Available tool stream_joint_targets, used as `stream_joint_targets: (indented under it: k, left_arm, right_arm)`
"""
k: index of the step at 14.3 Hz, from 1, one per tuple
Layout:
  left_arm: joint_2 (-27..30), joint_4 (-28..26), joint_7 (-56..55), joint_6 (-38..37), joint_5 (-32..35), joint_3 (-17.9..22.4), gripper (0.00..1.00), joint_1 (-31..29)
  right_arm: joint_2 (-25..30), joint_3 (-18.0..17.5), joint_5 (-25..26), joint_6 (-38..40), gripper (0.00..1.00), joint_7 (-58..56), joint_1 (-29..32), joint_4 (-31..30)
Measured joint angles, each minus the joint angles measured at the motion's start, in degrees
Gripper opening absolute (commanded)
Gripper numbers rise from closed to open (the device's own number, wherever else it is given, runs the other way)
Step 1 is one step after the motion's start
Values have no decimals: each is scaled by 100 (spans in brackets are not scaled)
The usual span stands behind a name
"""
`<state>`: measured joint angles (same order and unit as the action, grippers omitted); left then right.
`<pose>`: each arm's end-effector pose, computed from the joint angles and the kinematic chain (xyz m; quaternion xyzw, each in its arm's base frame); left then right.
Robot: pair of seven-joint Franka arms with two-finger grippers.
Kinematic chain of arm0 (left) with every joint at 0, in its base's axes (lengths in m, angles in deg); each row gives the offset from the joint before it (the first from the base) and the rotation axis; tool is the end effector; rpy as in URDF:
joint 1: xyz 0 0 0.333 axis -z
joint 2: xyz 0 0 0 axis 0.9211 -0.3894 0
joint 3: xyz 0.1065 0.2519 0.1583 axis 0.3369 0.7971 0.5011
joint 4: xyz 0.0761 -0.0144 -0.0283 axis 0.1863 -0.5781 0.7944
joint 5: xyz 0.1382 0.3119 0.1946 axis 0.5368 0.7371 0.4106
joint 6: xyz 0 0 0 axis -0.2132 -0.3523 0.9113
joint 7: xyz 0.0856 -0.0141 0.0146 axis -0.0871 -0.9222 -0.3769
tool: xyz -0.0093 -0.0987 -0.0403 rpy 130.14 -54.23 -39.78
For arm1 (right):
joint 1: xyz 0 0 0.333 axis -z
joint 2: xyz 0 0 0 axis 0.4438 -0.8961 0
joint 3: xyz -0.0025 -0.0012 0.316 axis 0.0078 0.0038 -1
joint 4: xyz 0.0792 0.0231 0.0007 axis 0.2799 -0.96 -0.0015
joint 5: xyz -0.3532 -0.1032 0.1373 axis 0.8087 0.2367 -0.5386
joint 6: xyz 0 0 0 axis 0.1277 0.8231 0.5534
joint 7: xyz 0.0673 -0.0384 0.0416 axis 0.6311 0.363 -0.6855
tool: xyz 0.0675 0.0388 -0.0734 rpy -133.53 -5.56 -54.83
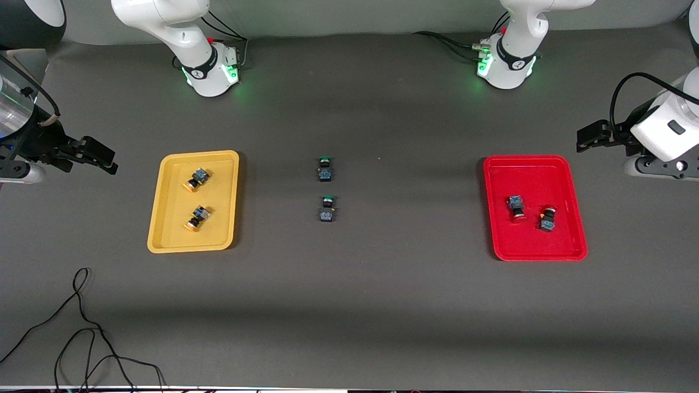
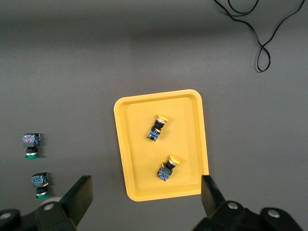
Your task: Place red and yellow buttons in trays
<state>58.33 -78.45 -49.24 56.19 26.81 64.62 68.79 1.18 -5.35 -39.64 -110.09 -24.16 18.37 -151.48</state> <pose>0.5487 -0.0366 0.5890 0.9960 -0.0464 -0.0760 0.0043 0.5520 0.0282 0.6106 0.9987 -0.0470 0.0193 0.0082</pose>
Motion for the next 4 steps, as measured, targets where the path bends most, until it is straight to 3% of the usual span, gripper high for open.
stream_joint_targets:
  k: [4]
  left_arm:
    - [0,2,0,39,0,0,100,0]
  right_arm:
    - [12,-47,0,150,100,-2,0,7]
